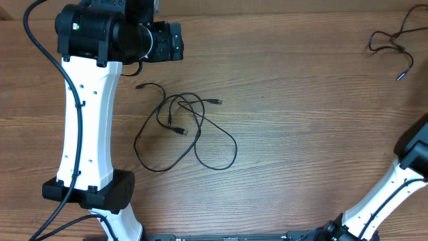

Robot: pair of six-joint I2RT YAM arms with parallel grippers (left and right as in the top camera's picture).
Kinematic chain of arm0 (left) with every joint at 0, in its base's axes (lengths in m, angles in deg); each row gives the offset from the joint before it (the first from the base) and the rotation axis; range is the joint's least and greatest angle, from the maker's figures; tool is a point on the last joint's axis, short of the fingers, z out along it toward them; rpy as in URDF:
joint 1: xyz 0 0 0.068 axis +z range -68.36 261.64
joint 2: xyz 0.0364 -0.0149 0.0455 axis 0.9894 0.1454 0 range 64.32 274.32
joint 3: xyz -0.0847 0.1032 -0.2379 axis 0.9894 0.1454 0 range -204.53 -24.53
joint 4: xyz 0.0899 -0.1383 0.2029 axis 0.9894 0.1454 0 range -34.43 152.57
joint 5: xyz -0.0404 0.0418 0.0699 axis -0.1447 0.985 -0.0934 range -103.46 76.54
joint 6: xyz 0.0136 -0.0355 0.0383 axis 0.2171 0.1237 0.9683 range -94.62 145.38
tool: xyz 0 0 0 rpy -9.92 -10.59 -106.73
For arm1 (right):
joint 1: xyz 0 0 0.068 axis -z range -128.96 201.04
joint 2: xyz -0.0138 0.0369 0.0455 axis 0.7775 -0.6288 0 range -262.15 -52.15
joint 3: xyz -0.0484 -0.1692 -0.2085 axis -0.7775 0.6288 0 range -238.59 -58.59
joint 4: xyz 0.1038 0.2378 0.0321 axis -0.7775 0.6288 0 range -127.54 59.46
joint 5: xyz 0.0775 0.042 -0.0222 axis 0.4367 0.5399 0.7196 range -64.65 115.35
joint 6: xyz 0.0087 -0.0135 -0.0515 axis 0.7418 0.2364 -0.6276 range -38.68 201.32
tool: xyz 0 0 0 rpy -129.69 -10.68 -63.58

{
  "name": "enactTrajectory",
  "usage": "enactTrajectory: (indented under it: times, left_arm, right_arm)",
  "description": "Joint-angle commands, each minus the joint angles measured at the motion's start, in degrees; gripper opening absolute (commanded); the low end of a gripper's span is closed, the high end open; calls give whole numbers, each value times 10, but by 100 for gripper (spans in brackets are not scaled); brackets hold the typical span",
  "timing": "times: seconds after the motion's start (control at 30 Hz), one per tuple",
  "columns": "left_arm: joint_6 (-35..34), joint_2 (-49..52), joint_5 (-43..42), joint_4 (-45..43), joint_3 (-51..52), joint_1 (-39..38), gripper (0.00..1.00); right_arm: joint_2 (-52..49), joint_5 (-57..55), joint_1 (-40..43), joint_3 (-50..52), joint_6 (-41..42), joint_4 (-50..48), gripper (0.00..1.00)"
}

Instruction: Untangle cables

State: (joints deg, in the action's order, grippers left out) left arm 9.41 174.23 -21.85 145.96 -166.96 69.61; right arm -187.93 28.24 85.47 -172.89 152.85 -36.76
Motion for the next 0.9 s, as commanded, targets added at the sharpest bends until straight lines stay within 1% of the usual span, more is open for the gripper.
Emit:
enactTrajectory:
  times: [0.0, 0.3, 0.47, 0.6, 0.77, 0.8, 0.83, 0.87]
  left_arm:
    - [-4, 7, -7, -2, 3, -4, 87]
    - [-10, 7, -16, 6, 3, -5, 87]
    - [-10, 7, -17, 13, 3, -5, 87]
    - [-10, 7, -17, 13, 3, -5, 87]
    - [-10, 7, -18, 13, 3, -5, 86]
    - [-10, 7, -18, 14, 3, -5, 86]
    - [-10, 7, -18, 14, 3, -5, 86]
    - [-10, 7, -18, 14, 3, -5, 86]
  right_arm:
    - [-34, -21, -14, 7, -20, -3, 4]
    - [-91, -24, -35, 7, -26, -3, 4]
    - [-109, -31, -38, 7, -27, 25, 4]
    - [-122, -31, -38, 7, -75, 31, 4]
    - [-130, -31, -37, 7, -80, 47, 4]
    - [-130, -30, -37, 7, -80, 45, 4]
    - [-130, -30, -37, 7, -80, 42, 8]
    - [-130, -30, -37, 7, -80, 40, 9]
